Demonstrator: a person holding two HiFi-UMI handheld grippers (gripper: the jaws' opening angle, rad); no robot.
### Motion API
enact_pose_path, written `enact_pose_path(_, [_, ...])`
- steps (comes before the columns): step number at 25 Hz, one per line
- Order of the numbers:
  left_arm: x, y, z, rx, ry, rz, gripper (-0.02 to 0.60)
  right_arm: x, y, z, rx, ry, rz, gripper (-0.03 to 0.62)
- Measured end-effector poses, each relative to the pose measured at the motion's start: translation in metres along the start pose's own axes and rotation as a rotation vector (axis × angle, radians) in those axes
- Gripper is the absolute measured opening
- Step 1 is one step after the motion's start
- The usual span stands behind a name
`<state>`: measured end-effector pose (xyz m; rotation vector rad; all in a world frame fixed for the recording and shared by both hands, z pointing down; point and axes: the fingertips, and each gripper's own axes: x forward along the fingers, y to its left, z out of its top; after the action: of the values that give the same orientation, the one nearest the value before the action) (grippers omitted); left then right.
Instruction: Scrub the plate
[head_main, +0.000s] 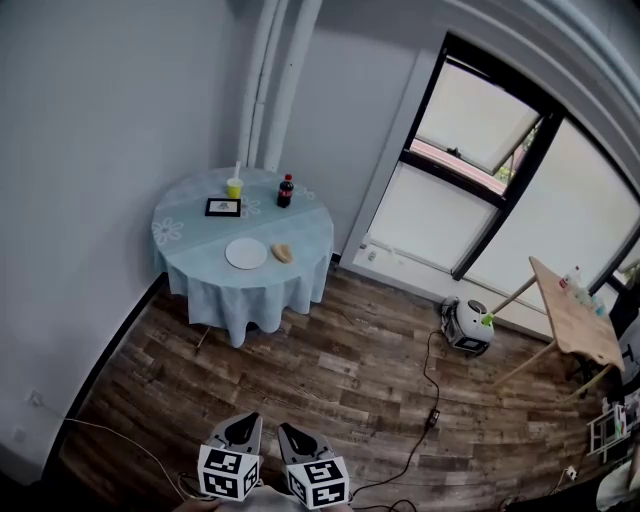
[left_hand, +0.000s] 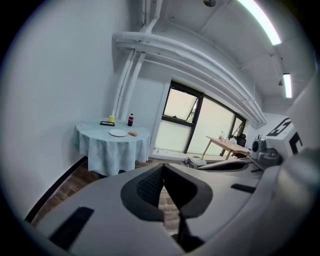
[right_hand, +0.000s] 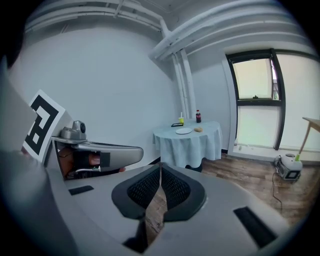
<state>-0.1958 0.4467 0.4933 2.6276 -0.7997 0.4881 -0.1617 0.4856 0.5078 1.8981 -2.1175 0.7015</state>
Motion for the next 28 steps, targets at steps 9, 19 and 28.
enact_pose_path(9, [0.029, 0.012, 0.011, -0.043, 0.007, 0.062, 0.008, 0.030, -0.018, 0.017, -0.061, 0.030, 0.069, 0.037])
enact_pose_path(19, [0.091, 0.020, 0.030, -0.120, 0.009, 0.149, 0.009, 0.071, -0.079, 0.037, -0.112, 0.086, 0.127, 0.037])
enact_pose_path(28, [0.143, 0.014, 0.047, -0.153, 0.028, 0.203, 0.009, 0.094, -0.135, 0.061, -0.121, 0.090, 0.177, 0.038])
